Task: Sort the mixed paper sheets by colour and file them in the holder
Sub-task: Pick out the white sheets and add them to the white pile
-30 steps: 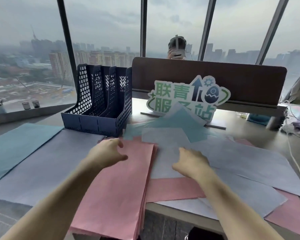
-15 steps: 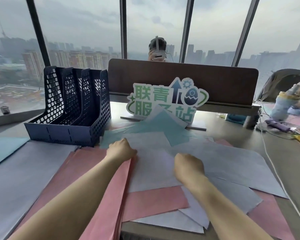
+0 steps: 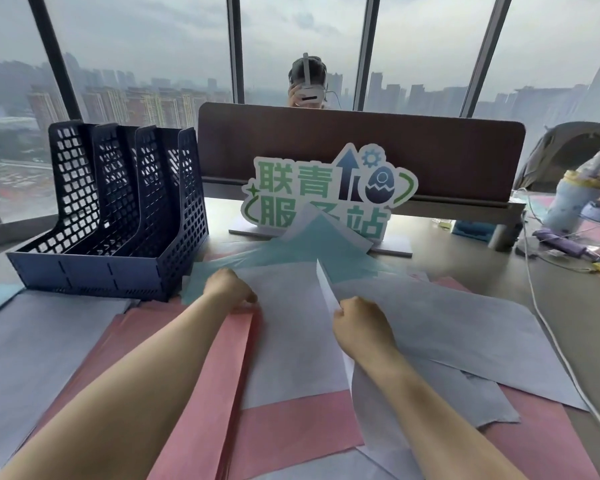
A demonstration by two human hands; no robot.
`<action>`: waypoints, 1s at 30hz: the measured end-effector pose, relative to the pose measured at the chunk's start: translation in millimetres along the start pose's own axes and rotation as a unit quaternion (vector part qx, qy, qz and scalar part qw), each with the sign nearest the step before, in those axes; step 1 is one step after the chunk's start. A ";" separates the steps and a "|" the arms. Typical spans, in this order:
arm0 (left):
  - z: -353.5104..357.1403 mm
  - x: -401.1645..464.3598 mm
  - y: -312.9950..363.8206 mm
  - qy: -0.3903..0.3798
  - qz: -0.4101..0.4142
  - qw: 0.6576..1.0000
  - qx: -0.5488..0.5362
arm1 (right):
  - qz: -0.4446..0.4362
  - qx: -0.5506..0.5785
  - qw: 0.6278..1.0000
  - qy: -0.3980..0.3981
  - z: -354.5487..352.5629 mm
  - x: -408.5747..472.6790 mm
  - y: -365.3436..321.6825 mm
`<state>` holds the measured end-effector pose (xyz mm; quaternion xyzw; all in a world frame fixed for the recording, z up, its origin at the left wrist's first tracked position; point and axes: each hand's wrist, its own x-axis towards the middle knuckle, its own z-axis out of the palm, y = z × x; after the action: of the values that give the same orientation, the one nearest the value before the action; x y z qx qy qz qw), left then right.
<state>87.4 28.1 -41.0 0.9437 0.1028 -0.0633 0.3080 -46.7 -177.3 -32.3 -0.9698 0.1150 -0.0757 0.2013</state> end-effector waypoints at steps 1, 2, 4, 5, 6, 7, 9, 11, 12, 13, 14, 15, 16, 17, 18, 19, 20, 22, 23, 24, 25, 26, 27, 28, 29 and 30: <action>0.7 3.9 1.3 -0.006 -0.008 1.000 -0.012 | -0.001 -0.002 1.000 -0.001 -0.1 0.8 1.4; 1.7 8.5 1.4 -0.006 -0.010 1.000 -0.022 | -0.002 -0.004 1.000 -0.003 -0.2 1.7 2.9; 2.1 12.2 0.0 0.007 -0.013 0.999 -0.029 | 0.001 -0.002 1.000 -0.010 -1.1 3.3 5.1; 2.5 14.7 -1.8 0.018 -0.018 0.999 -0.038 | 0.001 0.001 1.000 -0.013 -1.8 4.1 5.5; 2.6 17.9 -3.5 0.030 -0.021 0.998 -0.046 | 0.001 0.004 1.000 -0.017 -2.8 5.2 5.4; 3.1 20.3 -3.6 0.032 -0.030 0.998 -0.054 | 0.001 0.008 1.000 -0.021 -3.1 6.6 5.1; 1.7 25.7 -2.8 0.026 -0.050 0.996 -0.075 | 0.000 0.011 1.000 -0.023 -4.9 9.4 2.2; -1.3 27.5 -0.1 0.013 -0.071 0.994 -0.084 | 0.002 0.010 1.000 -0.023 -4.1 13.2 0.2; -2.9 26.8 0.7 0.010 -0.077 0.993 -0.092 | 0.003 0.009 1.000 -0.024 -3.3 15.3 -0.6; -3.8 26.4 1.1 0.011 -0.080 0.992 -0.101 | 0.005 0.008 1.000 -0.024 -2.6 17.1 -1.2; -3.0 28.2 -0.1 0.013 -0.078 0.991 -0.108 | 0.005 0.006 1.000 -0.024 -2.0 18.5 -1.5; -2.2 29.5 -1.5 0.016 -0.073 0.991 -0.113 | 0.004 0.004 1.000 -0.023 -1.4 19.6 -1.6; -1.4 32.1 -3.1 0.018 -0.069 0.990 -0.118 | 0.004 0.003 1.000 -0.022 -0.7 20.6 -1.7; -2.0 33.7 -3.5 0.021 -0.060 0.990 -0.126 | 0.003 0.002 1.000 -0.020 -0.1 21.4 -2.2; -3.0 35.0 -3.8 0.022 -0.050 0.990 -0.133 | 0.002 0.001 1.000 -0.019 0.3 21.4 -2.7; -4.1 36.3 -4.5 0.019 -0.040 0.990 -0.136 | 0.001 0.000 1.000 -0.018 0.9 21.5 -3.1; -4.6 38.5 -5.3 0.016 -0.031 0.990 -0.136 | 0.001 -0.001 1.000 -0.017 1.3 21.4 -3.1; -4.2 40.7 -5.7 0.020 0.003 0.990 -0.138 | 0.005 0.001 1.000 -0.021 1.3 21.2 -2.7; -2.7 40.1 -5.6 0.021 0.018 0.989 -0.143 | 0.008 0.001 1.000 -0.024 1.0 21.0 -2.5; -0.9 38.4 -5.4 0.021 0.027 0.989 -0.145 | 0.010 0.002 1.000 -0.026 0.8 20.9 -2.7; 1.1 38.1 -5.3 0.020 0.029 0.990 -0.135 | 0.012 0.002 1.000 -0.027 0.5 20.9 -3.0; 2.6 36.7 -5.3 0.023 0.027 0.992 -0.119 | 0.012 0.003 1.000 -0.027 0.2 20.7 -3.3; 3.5 37.0 -5.6 0.030 0.022 0.993 -0.109 | 0.012 0.004 1.000 -0.026 -0.1 20.3 -3.6; 3.2 36.4 -6.0 0.039 0.015 0.994 -0.098 | 0.013 0.005 1.000 -0.025 -0.5 19.6 -3.7; 2.9 36.8 -6.6 0.044 0.007 0.995 -0.088 | 0.014 0.007 1.000 -0.023 -0.7 19.0 -3.7; 1.4 37.0 -6.5 0.044 0.001 0.995 -0.086 | 0.014 0.008 1.000 -0.020 -0.8 18.4 -3.7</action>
<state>121.8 38.1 -52.5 0.9157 0.1207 -0.0123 0.3830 -28.5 -179.0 -28.2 -0.9679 0.1240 -0.0548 0.2119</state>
